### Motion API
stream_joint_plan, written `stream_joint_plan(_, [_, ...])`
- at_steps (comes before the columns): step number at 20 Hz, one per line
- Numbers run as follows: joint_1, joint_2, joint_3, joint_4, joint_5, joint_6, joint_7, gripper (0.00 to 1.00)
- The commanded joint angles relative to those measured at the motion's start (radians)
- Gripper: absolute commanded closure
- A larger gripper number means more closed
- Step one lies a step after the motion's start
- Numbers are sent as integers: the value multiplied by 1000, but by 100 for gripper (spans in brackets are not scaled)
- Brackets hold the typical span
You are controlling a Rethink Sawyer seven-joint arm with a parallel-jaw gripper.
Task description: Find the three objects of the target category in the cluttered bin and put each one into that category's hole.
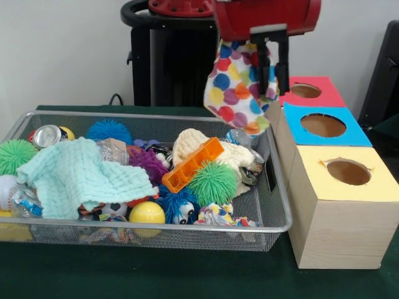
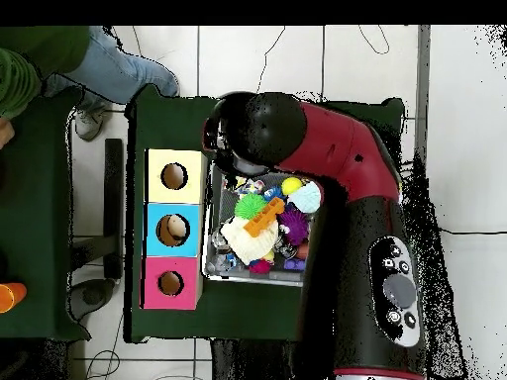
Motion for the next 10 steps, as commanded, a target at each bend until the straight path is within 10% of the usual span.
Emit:
stream_joint_plan(1, [-69, -29, 177, 232, 78, -113, -71, 100])
stream_joint_plan(10, [-102, -15, 248, 253, 62, -168, -65, 100])
